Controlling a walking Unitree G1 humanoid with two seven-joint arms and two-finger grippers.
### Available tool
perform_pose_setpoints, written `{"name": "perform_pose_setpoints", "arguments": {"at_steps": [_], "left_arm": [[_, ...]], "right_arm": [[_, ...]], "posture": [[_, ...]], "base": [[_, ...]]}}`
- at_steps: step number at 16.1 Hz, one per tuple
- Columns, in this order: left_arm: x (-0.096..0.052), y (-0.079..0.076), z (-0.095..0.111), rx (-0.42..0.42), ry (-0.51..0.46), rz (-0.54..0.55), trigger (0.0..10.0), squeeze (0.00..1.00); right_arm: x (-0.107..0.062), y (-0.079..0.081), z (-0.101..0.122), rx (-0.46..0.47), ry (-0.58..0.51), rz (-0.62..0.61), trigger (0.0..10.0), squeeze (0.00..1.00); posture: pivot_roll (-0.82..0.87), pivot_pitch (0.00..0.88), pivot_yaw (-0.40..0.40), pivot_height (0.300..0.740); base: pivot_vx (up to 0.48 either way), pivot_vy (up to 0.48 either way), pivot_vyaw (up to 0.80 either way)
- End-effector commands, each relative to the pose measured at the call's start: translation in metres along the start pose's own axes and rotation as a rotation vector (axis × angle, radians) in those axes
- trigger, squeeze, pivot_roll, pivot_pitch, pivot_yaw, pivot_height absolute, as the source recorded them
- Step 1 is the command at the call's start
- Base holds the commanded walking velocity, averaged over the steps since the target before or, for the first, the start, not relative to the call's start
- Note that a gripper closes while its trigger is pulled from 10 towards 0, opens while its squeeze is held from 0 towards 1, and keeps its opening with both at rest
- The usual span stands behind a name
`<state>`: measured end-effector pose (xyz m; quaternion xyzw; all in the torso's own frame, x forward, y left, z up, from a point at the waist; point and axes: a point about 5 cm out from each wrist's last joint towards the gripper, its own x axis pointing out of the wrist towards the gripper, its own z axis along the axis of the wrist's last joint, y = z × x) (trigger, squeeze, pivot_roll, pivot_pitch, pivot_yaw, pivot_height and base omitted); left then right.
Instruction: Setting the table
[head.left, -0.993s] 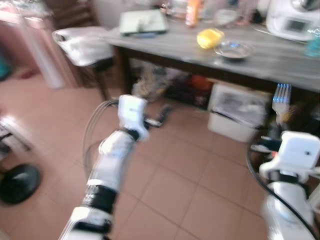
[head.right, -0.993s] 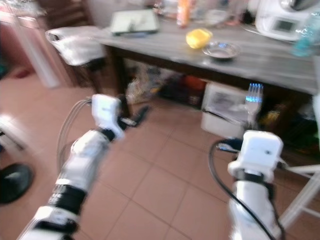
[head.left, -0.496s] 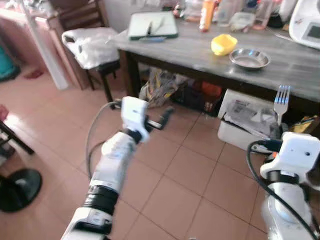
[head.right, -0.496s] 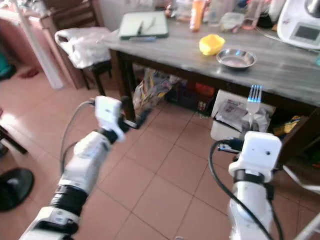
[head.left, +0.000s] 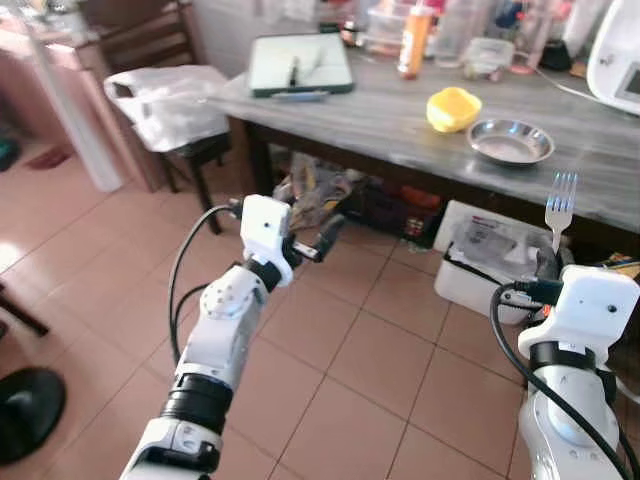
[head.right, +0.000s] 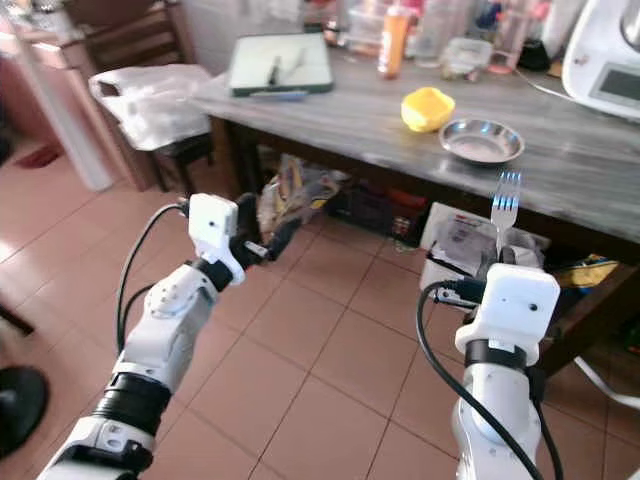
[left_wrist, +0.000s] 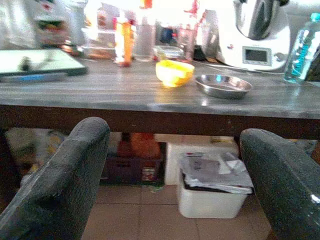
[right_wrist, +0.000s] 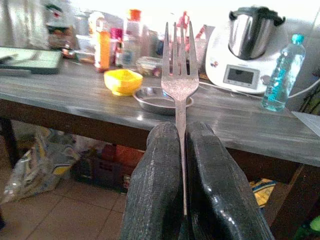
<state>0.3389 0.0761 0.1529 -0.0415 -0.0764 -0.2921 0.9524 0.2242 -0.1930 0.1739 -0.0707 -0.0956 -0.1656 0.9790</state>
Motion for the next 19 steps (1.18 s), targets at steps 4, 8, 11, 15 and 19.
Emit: {"name": "perform_pose_setpoints", "arguments": {"at_steps": [4, 8, 11, 15, 19], "left_arm": [[0.0037, -0.0063, 0.0027, 0.009, -0.005, -0.029, 10.0, 0.00], [0.0033, -0.0069, 0.0024, 0.013, -0.004, -0.032, 10.0, 0.00], [0.0030, -0.0075, 0.0019, 0.026, 0.000, -0.039, 10.0, 0.00], [0.0029, -0.0077, 0.0010, 0.012, 0.001, -0.037, 10.0, 0.00], [0.0032, -0.0089, 0.0011, -0.001, -0.003, -0.042, 10.0, 0.00]], "right_arm": [[-0.0003, -0.0044, 0.0015, -0.010, -0.007, -0.023, 10.0, 0.00], [0.0001, -0.0039, 0.0009, -0.010, -0.005, -0.021, 10.0, 0.00], [0.0004, -0.0037, 0.0000, -0.011, -0.001, -0.018, 10.0, 0.00], [0.0012, -0.0042, 0.0000, -0.014, -0.002, -0.016, 10.0, 0.00], [0.0019, -0.0046, 0.0001, -0.016, -0.005, -0.016, 10.0, 0.00]], "posture": [[-0.01, 0.092, 0.025, 0.740], [-0.01, 0.093, 0.023, 0.740], [-0.01, 0.092, 0.021, 0.740], [-0.01, 0.087, 0.017, 0.740], [-0.01, 0.085, 0.018, 0.740]], "base": [[0.382, -0.288, 0.00], [0.345, -0.328, 0.00], [0.292, -0.376, 0.00], [0.124, -0.412, 0.00], [0.123, -0.308, 0.00]]}}
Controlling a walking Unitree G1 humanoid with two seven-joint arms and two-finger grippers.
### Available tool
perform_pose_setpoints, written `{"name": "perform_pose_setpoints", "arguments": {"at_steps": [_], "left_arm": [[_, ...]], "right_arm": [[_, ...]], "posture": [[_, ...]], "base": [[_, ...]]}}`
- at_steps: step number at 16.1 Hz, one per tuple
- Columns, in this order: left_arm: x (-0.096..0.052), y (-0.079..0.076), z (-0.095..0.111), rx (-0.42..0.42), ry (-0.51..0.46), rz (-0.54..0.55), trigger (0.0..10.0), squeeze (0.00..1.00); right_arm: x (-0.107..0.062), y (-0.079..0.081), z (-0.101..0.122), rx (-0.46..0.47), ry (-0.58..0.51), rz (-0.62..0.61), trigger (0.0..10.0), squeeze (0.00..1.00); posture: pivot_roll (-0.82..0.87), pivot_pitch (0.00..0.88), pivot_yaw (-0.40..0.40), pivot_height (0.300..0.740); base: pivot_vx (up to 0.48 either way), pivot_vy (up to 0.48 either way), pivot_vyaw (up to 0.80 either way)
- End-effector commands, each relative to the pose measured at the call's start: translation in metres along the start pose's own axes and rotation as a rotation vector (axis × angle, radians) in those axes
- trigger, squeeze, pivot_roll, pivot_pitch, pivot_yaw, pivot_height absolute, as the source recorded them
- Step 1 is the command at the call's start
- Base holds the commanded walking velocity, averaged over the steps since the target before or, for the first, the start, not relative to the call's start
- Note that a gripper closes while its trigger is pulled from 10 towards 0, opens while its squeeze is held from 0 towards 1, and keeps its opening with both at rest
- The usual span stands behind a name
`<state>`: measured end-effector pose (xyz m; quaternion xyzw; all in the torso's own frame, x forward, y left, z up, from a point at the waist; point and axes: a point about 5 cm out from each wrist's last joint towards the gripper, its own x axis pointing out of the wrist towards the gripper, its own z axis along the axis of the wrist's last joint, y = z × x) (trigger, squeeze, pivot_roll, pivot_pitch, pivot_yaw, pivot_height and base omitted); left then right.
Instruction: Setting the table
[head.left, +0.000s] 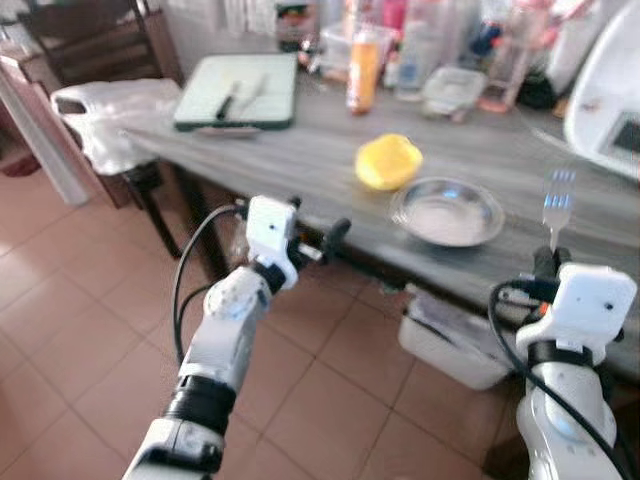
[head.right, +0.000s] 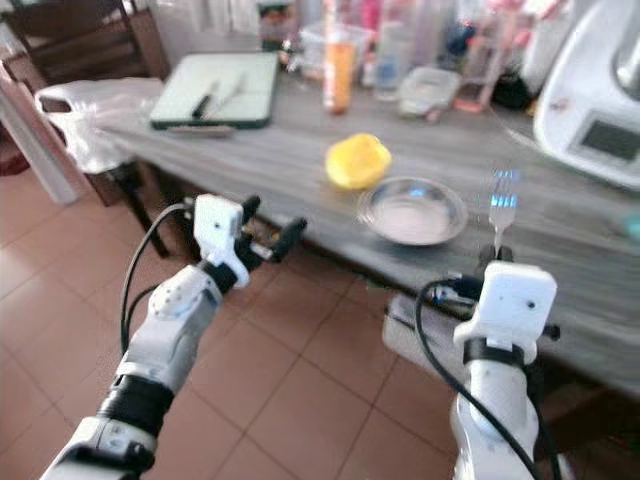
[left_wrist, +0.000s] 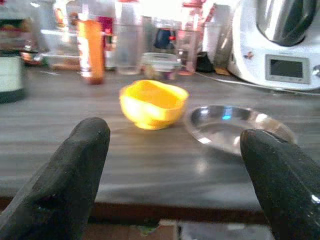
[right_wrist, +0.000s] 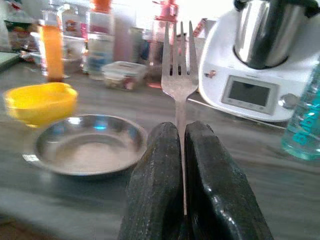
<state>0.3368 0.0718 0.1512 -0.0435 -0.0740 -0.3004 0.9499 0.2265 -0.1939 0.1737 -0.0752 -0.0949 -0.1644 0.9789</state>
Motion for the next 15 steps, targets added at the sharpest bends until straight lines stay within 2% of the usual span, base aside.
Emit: {"name": "perform_pose_setpoints", "arguments": {"at_steps": [1, 10, 15], "left_arm": [[0.0029, -0.0044, 0.0031, 0.000, -0.009, -0.025, 10.0, 0.00], [0.0014, -0.0037, 0.0021, -0.016, 0.001, -0.037, 10.0, 0.00], [0.0013, -0.0029, 0.0012, -0.028, 0.007, -0.028, 10.0, 0.00]], "right_arm": [[-0.0005, -0.0046, 0.0008, -0.007, -0.004, -0.019, 10.0, 0.00], [-0.0012, -0.0087, -0.0001, -0.013, 0.005, -0.047, 10.0, 0.00], [-0.0011, -0.0087, -0.0008, -0.012, 0.011, -0.047, 10.0, 0.00]], "posture": [[-0.01, 0.085, 0.018, 0.740], [-0.01, 0.093, 0.018, 0.740], [-0.01, 0.093, 0.016, 0.740]], "base": [[0.000, 0.000, 0.00], [0.000, 0.000, 0.00], [0.000, 0.000, -0.60]]}}
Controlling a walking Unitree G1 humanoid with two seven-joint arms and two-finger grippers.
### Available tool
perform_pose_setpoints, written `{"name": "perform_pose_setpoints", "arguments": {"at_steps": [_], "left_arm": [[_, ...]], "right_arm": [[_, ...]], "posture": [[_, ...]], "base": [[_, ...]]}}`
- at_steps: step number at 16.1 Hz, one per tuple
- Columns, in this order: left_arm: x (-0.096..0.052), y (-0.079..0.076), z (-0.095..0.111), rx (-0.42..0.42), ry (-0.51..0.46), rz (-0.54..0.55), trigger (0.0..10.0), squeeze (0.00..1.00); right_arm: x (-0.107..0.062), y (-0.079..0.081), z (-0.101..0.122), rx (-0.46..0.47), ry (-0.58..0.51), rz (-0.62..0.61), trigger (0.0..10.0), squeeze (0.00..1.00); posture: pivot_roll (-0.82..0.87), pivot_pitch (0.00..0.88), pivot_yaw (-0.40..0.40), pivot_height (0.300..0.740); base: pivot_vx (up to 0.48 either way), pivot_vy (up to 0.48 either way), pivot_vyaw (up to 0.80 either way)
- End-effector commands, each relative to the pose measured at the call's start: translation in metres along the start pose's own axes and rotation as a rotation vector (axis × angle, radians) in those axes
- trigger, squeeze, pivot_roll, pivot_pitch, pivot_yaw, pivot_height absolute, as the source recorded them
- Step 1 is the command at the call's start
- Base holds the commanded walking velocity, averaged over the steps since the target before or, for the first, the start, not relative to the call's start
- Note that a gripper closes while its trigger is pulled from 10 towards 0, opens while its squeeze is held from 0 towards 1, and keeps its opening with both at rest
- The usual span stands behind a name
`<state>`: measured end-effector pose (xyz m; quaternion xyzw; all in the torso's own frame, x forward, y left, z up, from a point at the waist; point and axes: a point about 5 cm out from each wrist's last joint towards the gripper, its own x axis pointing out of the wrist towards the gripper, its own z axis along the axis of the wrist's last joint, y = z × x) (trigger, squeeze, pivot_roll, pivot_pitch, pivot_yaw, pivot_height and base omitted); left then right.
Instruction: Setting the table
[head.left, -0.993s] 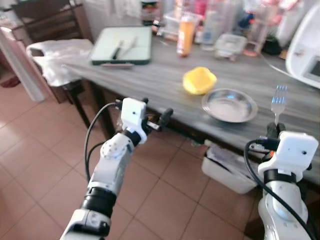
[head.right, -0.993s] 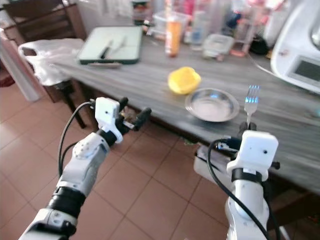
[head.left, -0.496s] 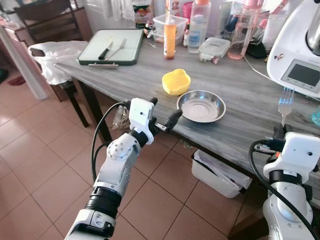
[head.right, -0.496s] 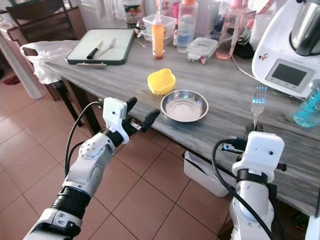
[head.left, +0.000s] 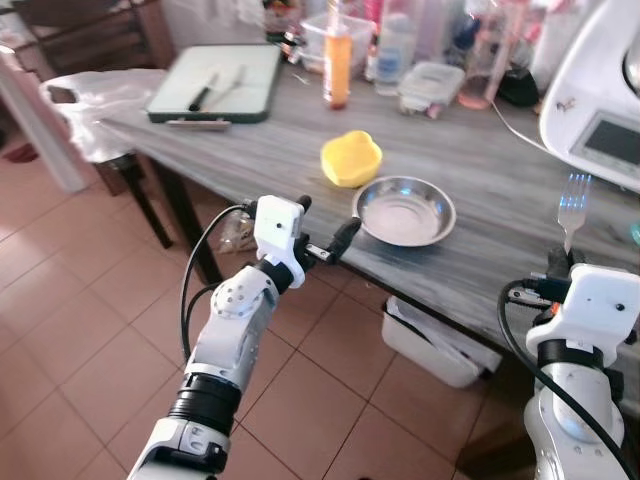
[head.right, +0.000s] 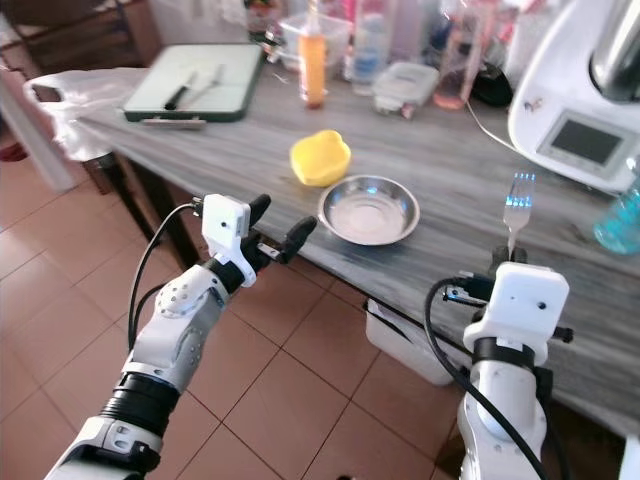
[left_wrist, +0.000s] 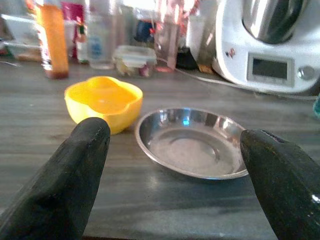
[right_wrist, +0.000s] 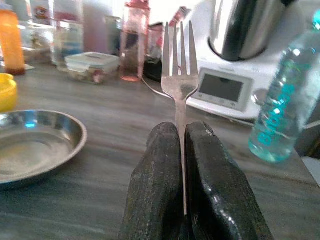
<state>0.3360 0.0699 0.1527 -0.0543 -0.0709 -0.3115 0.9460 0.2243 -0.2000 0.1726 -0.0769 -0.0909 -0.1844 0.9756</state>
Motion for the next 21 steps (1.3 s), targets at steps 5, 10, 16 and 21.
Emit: {"name": "perform_pose_setpoints", "arguments": {"at_steps": [5, 10, 16, 21], "left_arm": [[0.000, -0.002, -0.002, -0.016, 0.024, -0.031, 10.0, 0.00], [-0.014, -0.010, -0.012, 0.007, 0.108, -0.236, 10.0, 0.00], [-0.033, -0.011, -0.020, 0.030, 0.180, -0.317, 10.0, 0.00], [-0.035, -0.010, -0.018, 0.034, 0.171, -0.327, 10.0, 0.00]], "right_arm": [[0.000, -0.002, 0.000, -0.002, 0.007, -0.004, 10.0, 0.00], [0.002, 0.012, -0.007, 0.026, 0.053, 0.046, 10.0, 0.00], [0.011, 0.025, -0.011, 0.053, 0.072, 0.095, 10.0, 0.00], [0.013, 0.023, -0.015, 0.061, 0.089, 0.055, 10.0, 0.00]], "posture": [[-0.01, 0.094, 0.016, 0.740], [-0.01, 0.105, 0.009, 0.740], [0.01, 0.122, 0.006, 0.740], [0.00, 0.109, -0.001, 0.740]], "base": [[0.000, 0.000, -0.63], [0.000, 0.000, -0.13], [0.000, 0.000, 0.00], [0.000, 0.000, 0.00]]}}
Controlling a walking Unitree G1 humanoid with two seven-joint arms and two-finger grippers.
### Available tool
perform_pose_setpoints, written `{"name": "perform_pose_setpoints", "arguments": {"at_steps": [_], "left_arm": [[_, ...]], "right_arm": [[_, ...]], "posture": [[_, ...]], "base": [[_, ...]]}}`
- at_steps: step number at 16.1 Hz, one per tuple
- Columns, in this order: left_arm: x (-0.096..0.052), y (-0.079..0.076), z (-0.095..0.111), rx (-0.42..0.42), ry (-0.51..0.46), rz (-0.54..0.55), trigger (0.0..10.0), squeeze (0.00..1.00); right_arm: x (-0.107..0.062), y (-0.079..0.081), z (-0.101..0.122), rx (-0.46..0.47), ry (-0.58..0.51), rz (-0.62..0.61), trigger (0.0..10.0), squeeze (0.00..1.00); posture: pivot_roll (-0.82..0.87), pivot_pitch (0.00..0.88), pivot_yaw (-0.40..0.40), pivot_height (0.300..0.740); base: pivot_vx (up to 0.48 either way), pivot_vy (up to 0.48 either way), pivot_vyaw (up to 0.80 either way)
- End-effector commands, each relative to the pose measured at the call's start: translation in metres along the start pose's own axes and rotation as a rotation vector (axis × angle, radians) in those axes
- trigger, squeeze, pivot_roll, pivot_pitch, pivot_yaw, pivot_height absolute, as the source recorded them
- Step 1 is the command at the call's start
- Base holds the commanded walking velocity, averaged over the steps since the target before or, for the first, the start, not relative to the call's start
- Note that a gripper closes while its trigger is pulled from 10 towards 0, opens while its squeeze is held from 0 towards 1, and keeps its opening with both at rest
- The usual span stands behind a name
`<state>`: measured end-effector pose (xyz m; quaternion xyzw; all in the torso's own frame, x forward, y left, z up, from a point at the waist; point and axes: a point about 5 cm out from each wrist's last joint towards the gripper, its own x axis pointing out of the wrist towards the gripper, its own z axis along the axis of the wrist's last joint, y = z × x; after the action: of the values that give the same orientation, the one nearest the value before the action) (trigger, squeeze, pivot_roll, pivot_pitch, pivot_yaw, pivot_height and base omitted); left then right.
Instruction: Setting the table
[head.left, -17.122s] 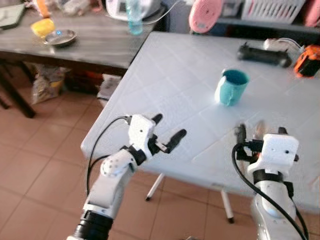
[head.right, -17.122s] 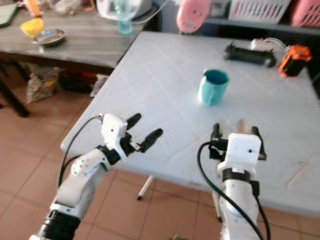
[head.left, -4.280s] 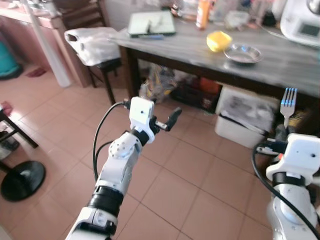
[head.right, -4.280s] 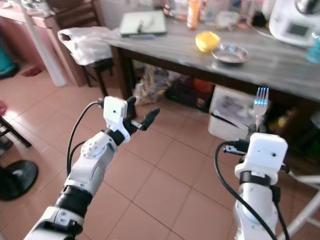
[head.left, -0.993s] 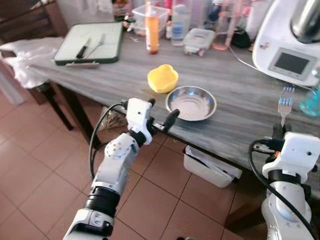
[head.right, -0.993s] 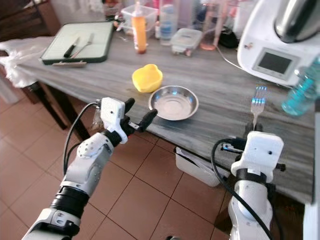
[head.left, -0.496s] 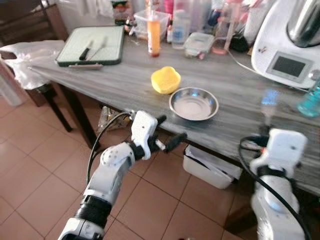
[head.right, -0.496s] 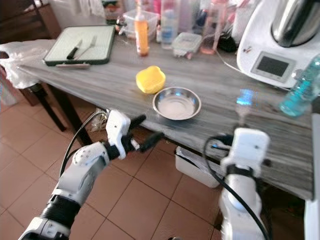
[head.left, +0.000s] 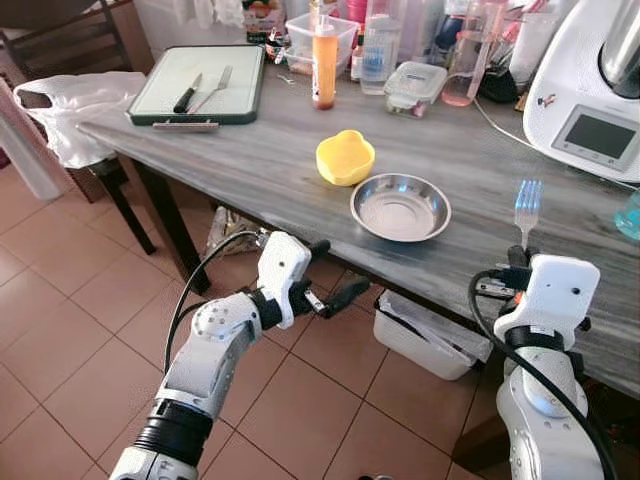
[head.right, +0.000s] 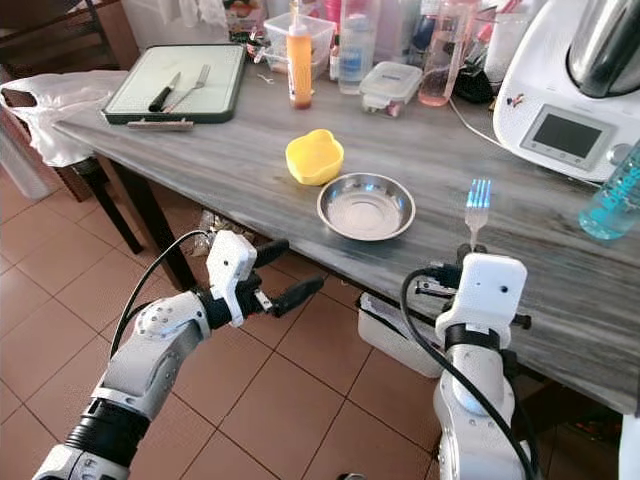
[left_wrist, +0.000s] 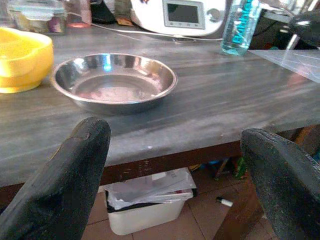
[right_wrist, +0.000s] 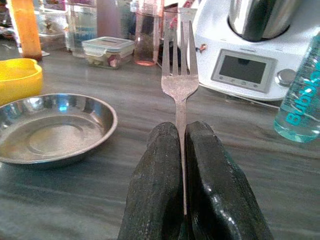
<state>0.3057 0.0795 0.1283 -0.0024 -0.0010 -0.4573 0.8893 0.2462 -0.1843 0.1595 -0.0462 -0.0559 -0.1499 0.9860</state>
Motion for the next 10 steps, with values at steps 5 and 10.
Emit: {"name": "perform_pose_setpoints", "arguments": {"at_steps": [5, 10], "left_arm": [[0.0046, 0.0024, 0.0049, -0.021, -0.023, 0.024, 10.0, 0.00], [0.0047, 0.0041, 0.0049, -0.015, -0.030, 0.041, 10.0, 0.00]], "right_arm": [[-0.0002, -0.0043, -0.0007, 0.006, 0.002, -0.026, 10.0, 0.00], [-0.0020, -0.0057, -0.0002, 0.006, -0.003, -0.030, 10.0, 0.00]], "posture": [[0.00, 0.099, -0.005, 0.740], [0.00, 0.104, -0.002, 0.740]], "base": [[0.000, 0.000, -0.10], [0.000, 0.233, -0.65]]}}
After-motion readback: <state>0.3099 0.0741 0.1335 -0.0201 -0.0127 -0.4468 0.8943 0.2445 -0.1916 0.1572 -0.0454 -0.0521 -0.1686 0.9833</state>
